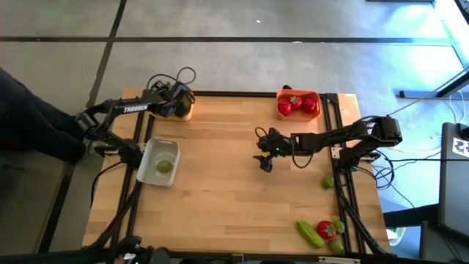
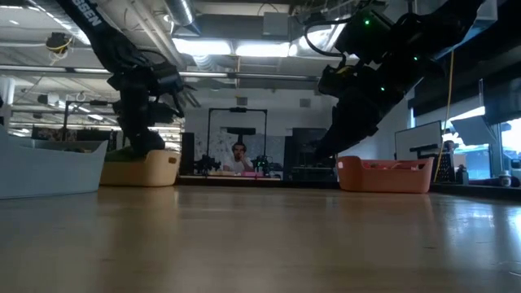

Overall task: Sort produce into baskets
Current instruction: Put the top green cucumber into the yellow bin, then put the green cucumber into the yellow bin

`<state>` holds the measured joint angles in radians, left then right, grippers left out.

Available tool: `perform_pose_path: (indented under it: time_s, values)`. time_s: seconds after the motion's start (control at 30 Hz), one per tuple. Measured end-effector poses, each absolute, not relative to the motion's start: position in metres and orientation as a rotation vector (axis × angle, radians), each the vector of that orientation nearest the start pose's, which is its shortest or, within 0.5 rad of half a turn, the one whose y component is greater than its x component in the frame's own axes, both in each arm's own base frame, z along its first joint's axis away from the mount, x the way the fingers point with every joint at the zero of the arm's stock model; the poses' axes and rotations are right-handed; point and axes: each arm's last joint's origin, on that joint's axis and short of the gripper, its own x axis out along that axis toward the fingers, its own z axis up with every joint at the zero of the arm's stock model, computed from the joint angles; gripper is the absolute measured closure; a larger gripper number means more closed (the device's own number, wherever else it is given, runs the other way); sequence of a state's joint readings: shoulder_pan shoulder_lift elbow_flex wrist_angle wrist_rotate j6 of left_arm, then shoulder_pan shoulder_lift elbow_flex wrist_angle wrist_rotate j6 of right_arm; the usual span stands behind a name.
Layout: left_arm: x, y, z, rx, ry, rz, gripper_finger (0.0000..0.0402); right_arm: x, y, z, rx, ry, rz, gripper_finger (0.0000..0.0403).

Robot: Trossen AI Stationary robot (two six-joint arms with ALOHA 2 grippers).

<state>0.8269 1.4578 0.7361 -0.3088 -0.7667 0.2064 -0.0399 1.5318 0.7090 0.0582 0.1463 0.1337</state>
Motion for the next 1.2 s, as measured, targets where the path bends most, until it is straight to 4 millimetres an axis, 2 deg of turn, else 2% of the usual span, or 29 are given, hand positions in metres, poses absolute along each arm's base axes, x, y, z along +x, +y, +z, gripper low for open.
perform_pose_path:
  time_s: [0.5, 0.7, 0.83, 1.03, 1.2]
  values:
    - [0.183, 0.183, 0.177, 0.245, 1.293, 1.160, 0.0139, 0.289, -0.016, 0.162, 0.103, 0.750, -0.234, 0.0121]
    - [0.188, 0.170, 0.194, 0.269, 1.196, 1.151, 0.0139, 0.289, -0.016, 0.162, 0.104, 0.750, -0.234, 0.0121]
    - [0.188, 0.158, 0.212, 0.237, 1.063, 1.170, 0.0139, 0.289, -0.016, 0.162, 0.104, 0.750, -0.234, 0.0121]
    - [0.195, 0.129, 0.236, 0.057, 0.803, 0.909, 0.0139, 0.290, -0.015, 0.162, 0.120, 0.751, -0.220, 0.0121]
    - [0.204, 0.103, 0.245, -0.039, 0.701, 0.682, 0.0139, 0.289, -0.013, 0.162, 0.163, 0.759, -0.172, 0.0121]
